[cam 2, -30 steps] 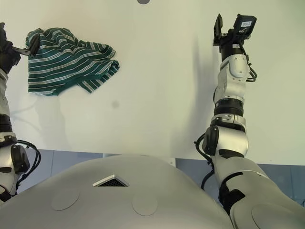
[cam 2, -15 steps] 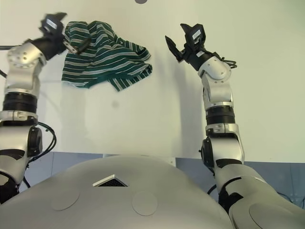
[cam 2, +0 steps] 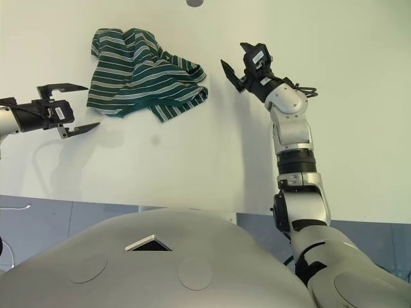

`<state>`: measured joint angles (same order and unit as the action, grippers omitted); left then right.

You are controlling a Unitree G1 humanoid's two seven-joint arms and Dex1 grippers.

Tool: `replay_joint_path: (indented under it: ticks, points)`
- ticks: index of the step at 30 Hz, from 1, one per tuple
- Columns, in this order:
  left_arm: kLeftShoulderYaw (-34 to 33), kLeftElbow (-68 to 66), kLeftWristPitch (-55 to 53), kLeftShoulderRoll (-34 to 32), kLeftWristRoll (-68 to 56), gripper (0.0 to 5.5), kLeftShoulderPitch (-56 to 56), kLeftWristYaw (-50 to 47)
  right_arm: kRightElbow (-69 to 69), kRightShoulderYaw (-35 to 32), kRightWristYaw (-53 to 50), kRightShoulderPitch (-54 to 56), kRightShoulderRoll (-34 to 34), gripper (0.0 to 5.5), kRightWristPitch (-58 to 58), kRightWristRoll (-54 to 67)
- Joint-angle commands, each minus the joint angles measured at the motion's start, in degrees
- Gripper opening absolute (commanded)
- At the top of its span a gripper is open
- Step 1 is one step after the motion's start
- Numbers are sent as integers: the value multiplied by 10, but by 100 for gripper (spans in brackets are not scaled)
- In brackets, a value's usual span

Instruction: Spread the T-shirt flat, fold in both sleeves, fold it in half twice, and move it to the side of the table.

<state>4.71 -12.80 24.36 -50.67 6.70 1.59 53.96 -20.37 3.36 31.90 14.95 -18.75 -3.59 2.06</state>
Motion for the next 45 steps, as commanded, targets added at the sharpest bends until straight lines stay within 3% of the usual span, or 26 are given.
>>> replay_joint_path:
  ticks: [1,8,16,20,30,36,45]
  points:
    - [26,-29,20,-3,28,370,-14,-7,-15,8,2,3,-10,320,-2,-12]
    - [68,-45,5,22,36,214,19,1,57,44,118,-27,-26,320,81,37]
    - [83,-47,-20,13,25,74,21,7,87,5,105,-32,-26,320,117,68]
    - [56,-25,-44,33,-37,2,35,8,96,0,108,-39,-26,320,127,83]
    - [3,4,-110,47,-136,2,52,39,110,34,157,-63,-11,320,205,126]
    - [-7,9,-122,53,-145,0,61,40,67,30,140,-38,30,210,206,135]
    - [-23,10,-133,62,-162,0,73,38,58,25,146,-38,35,34,179,133]
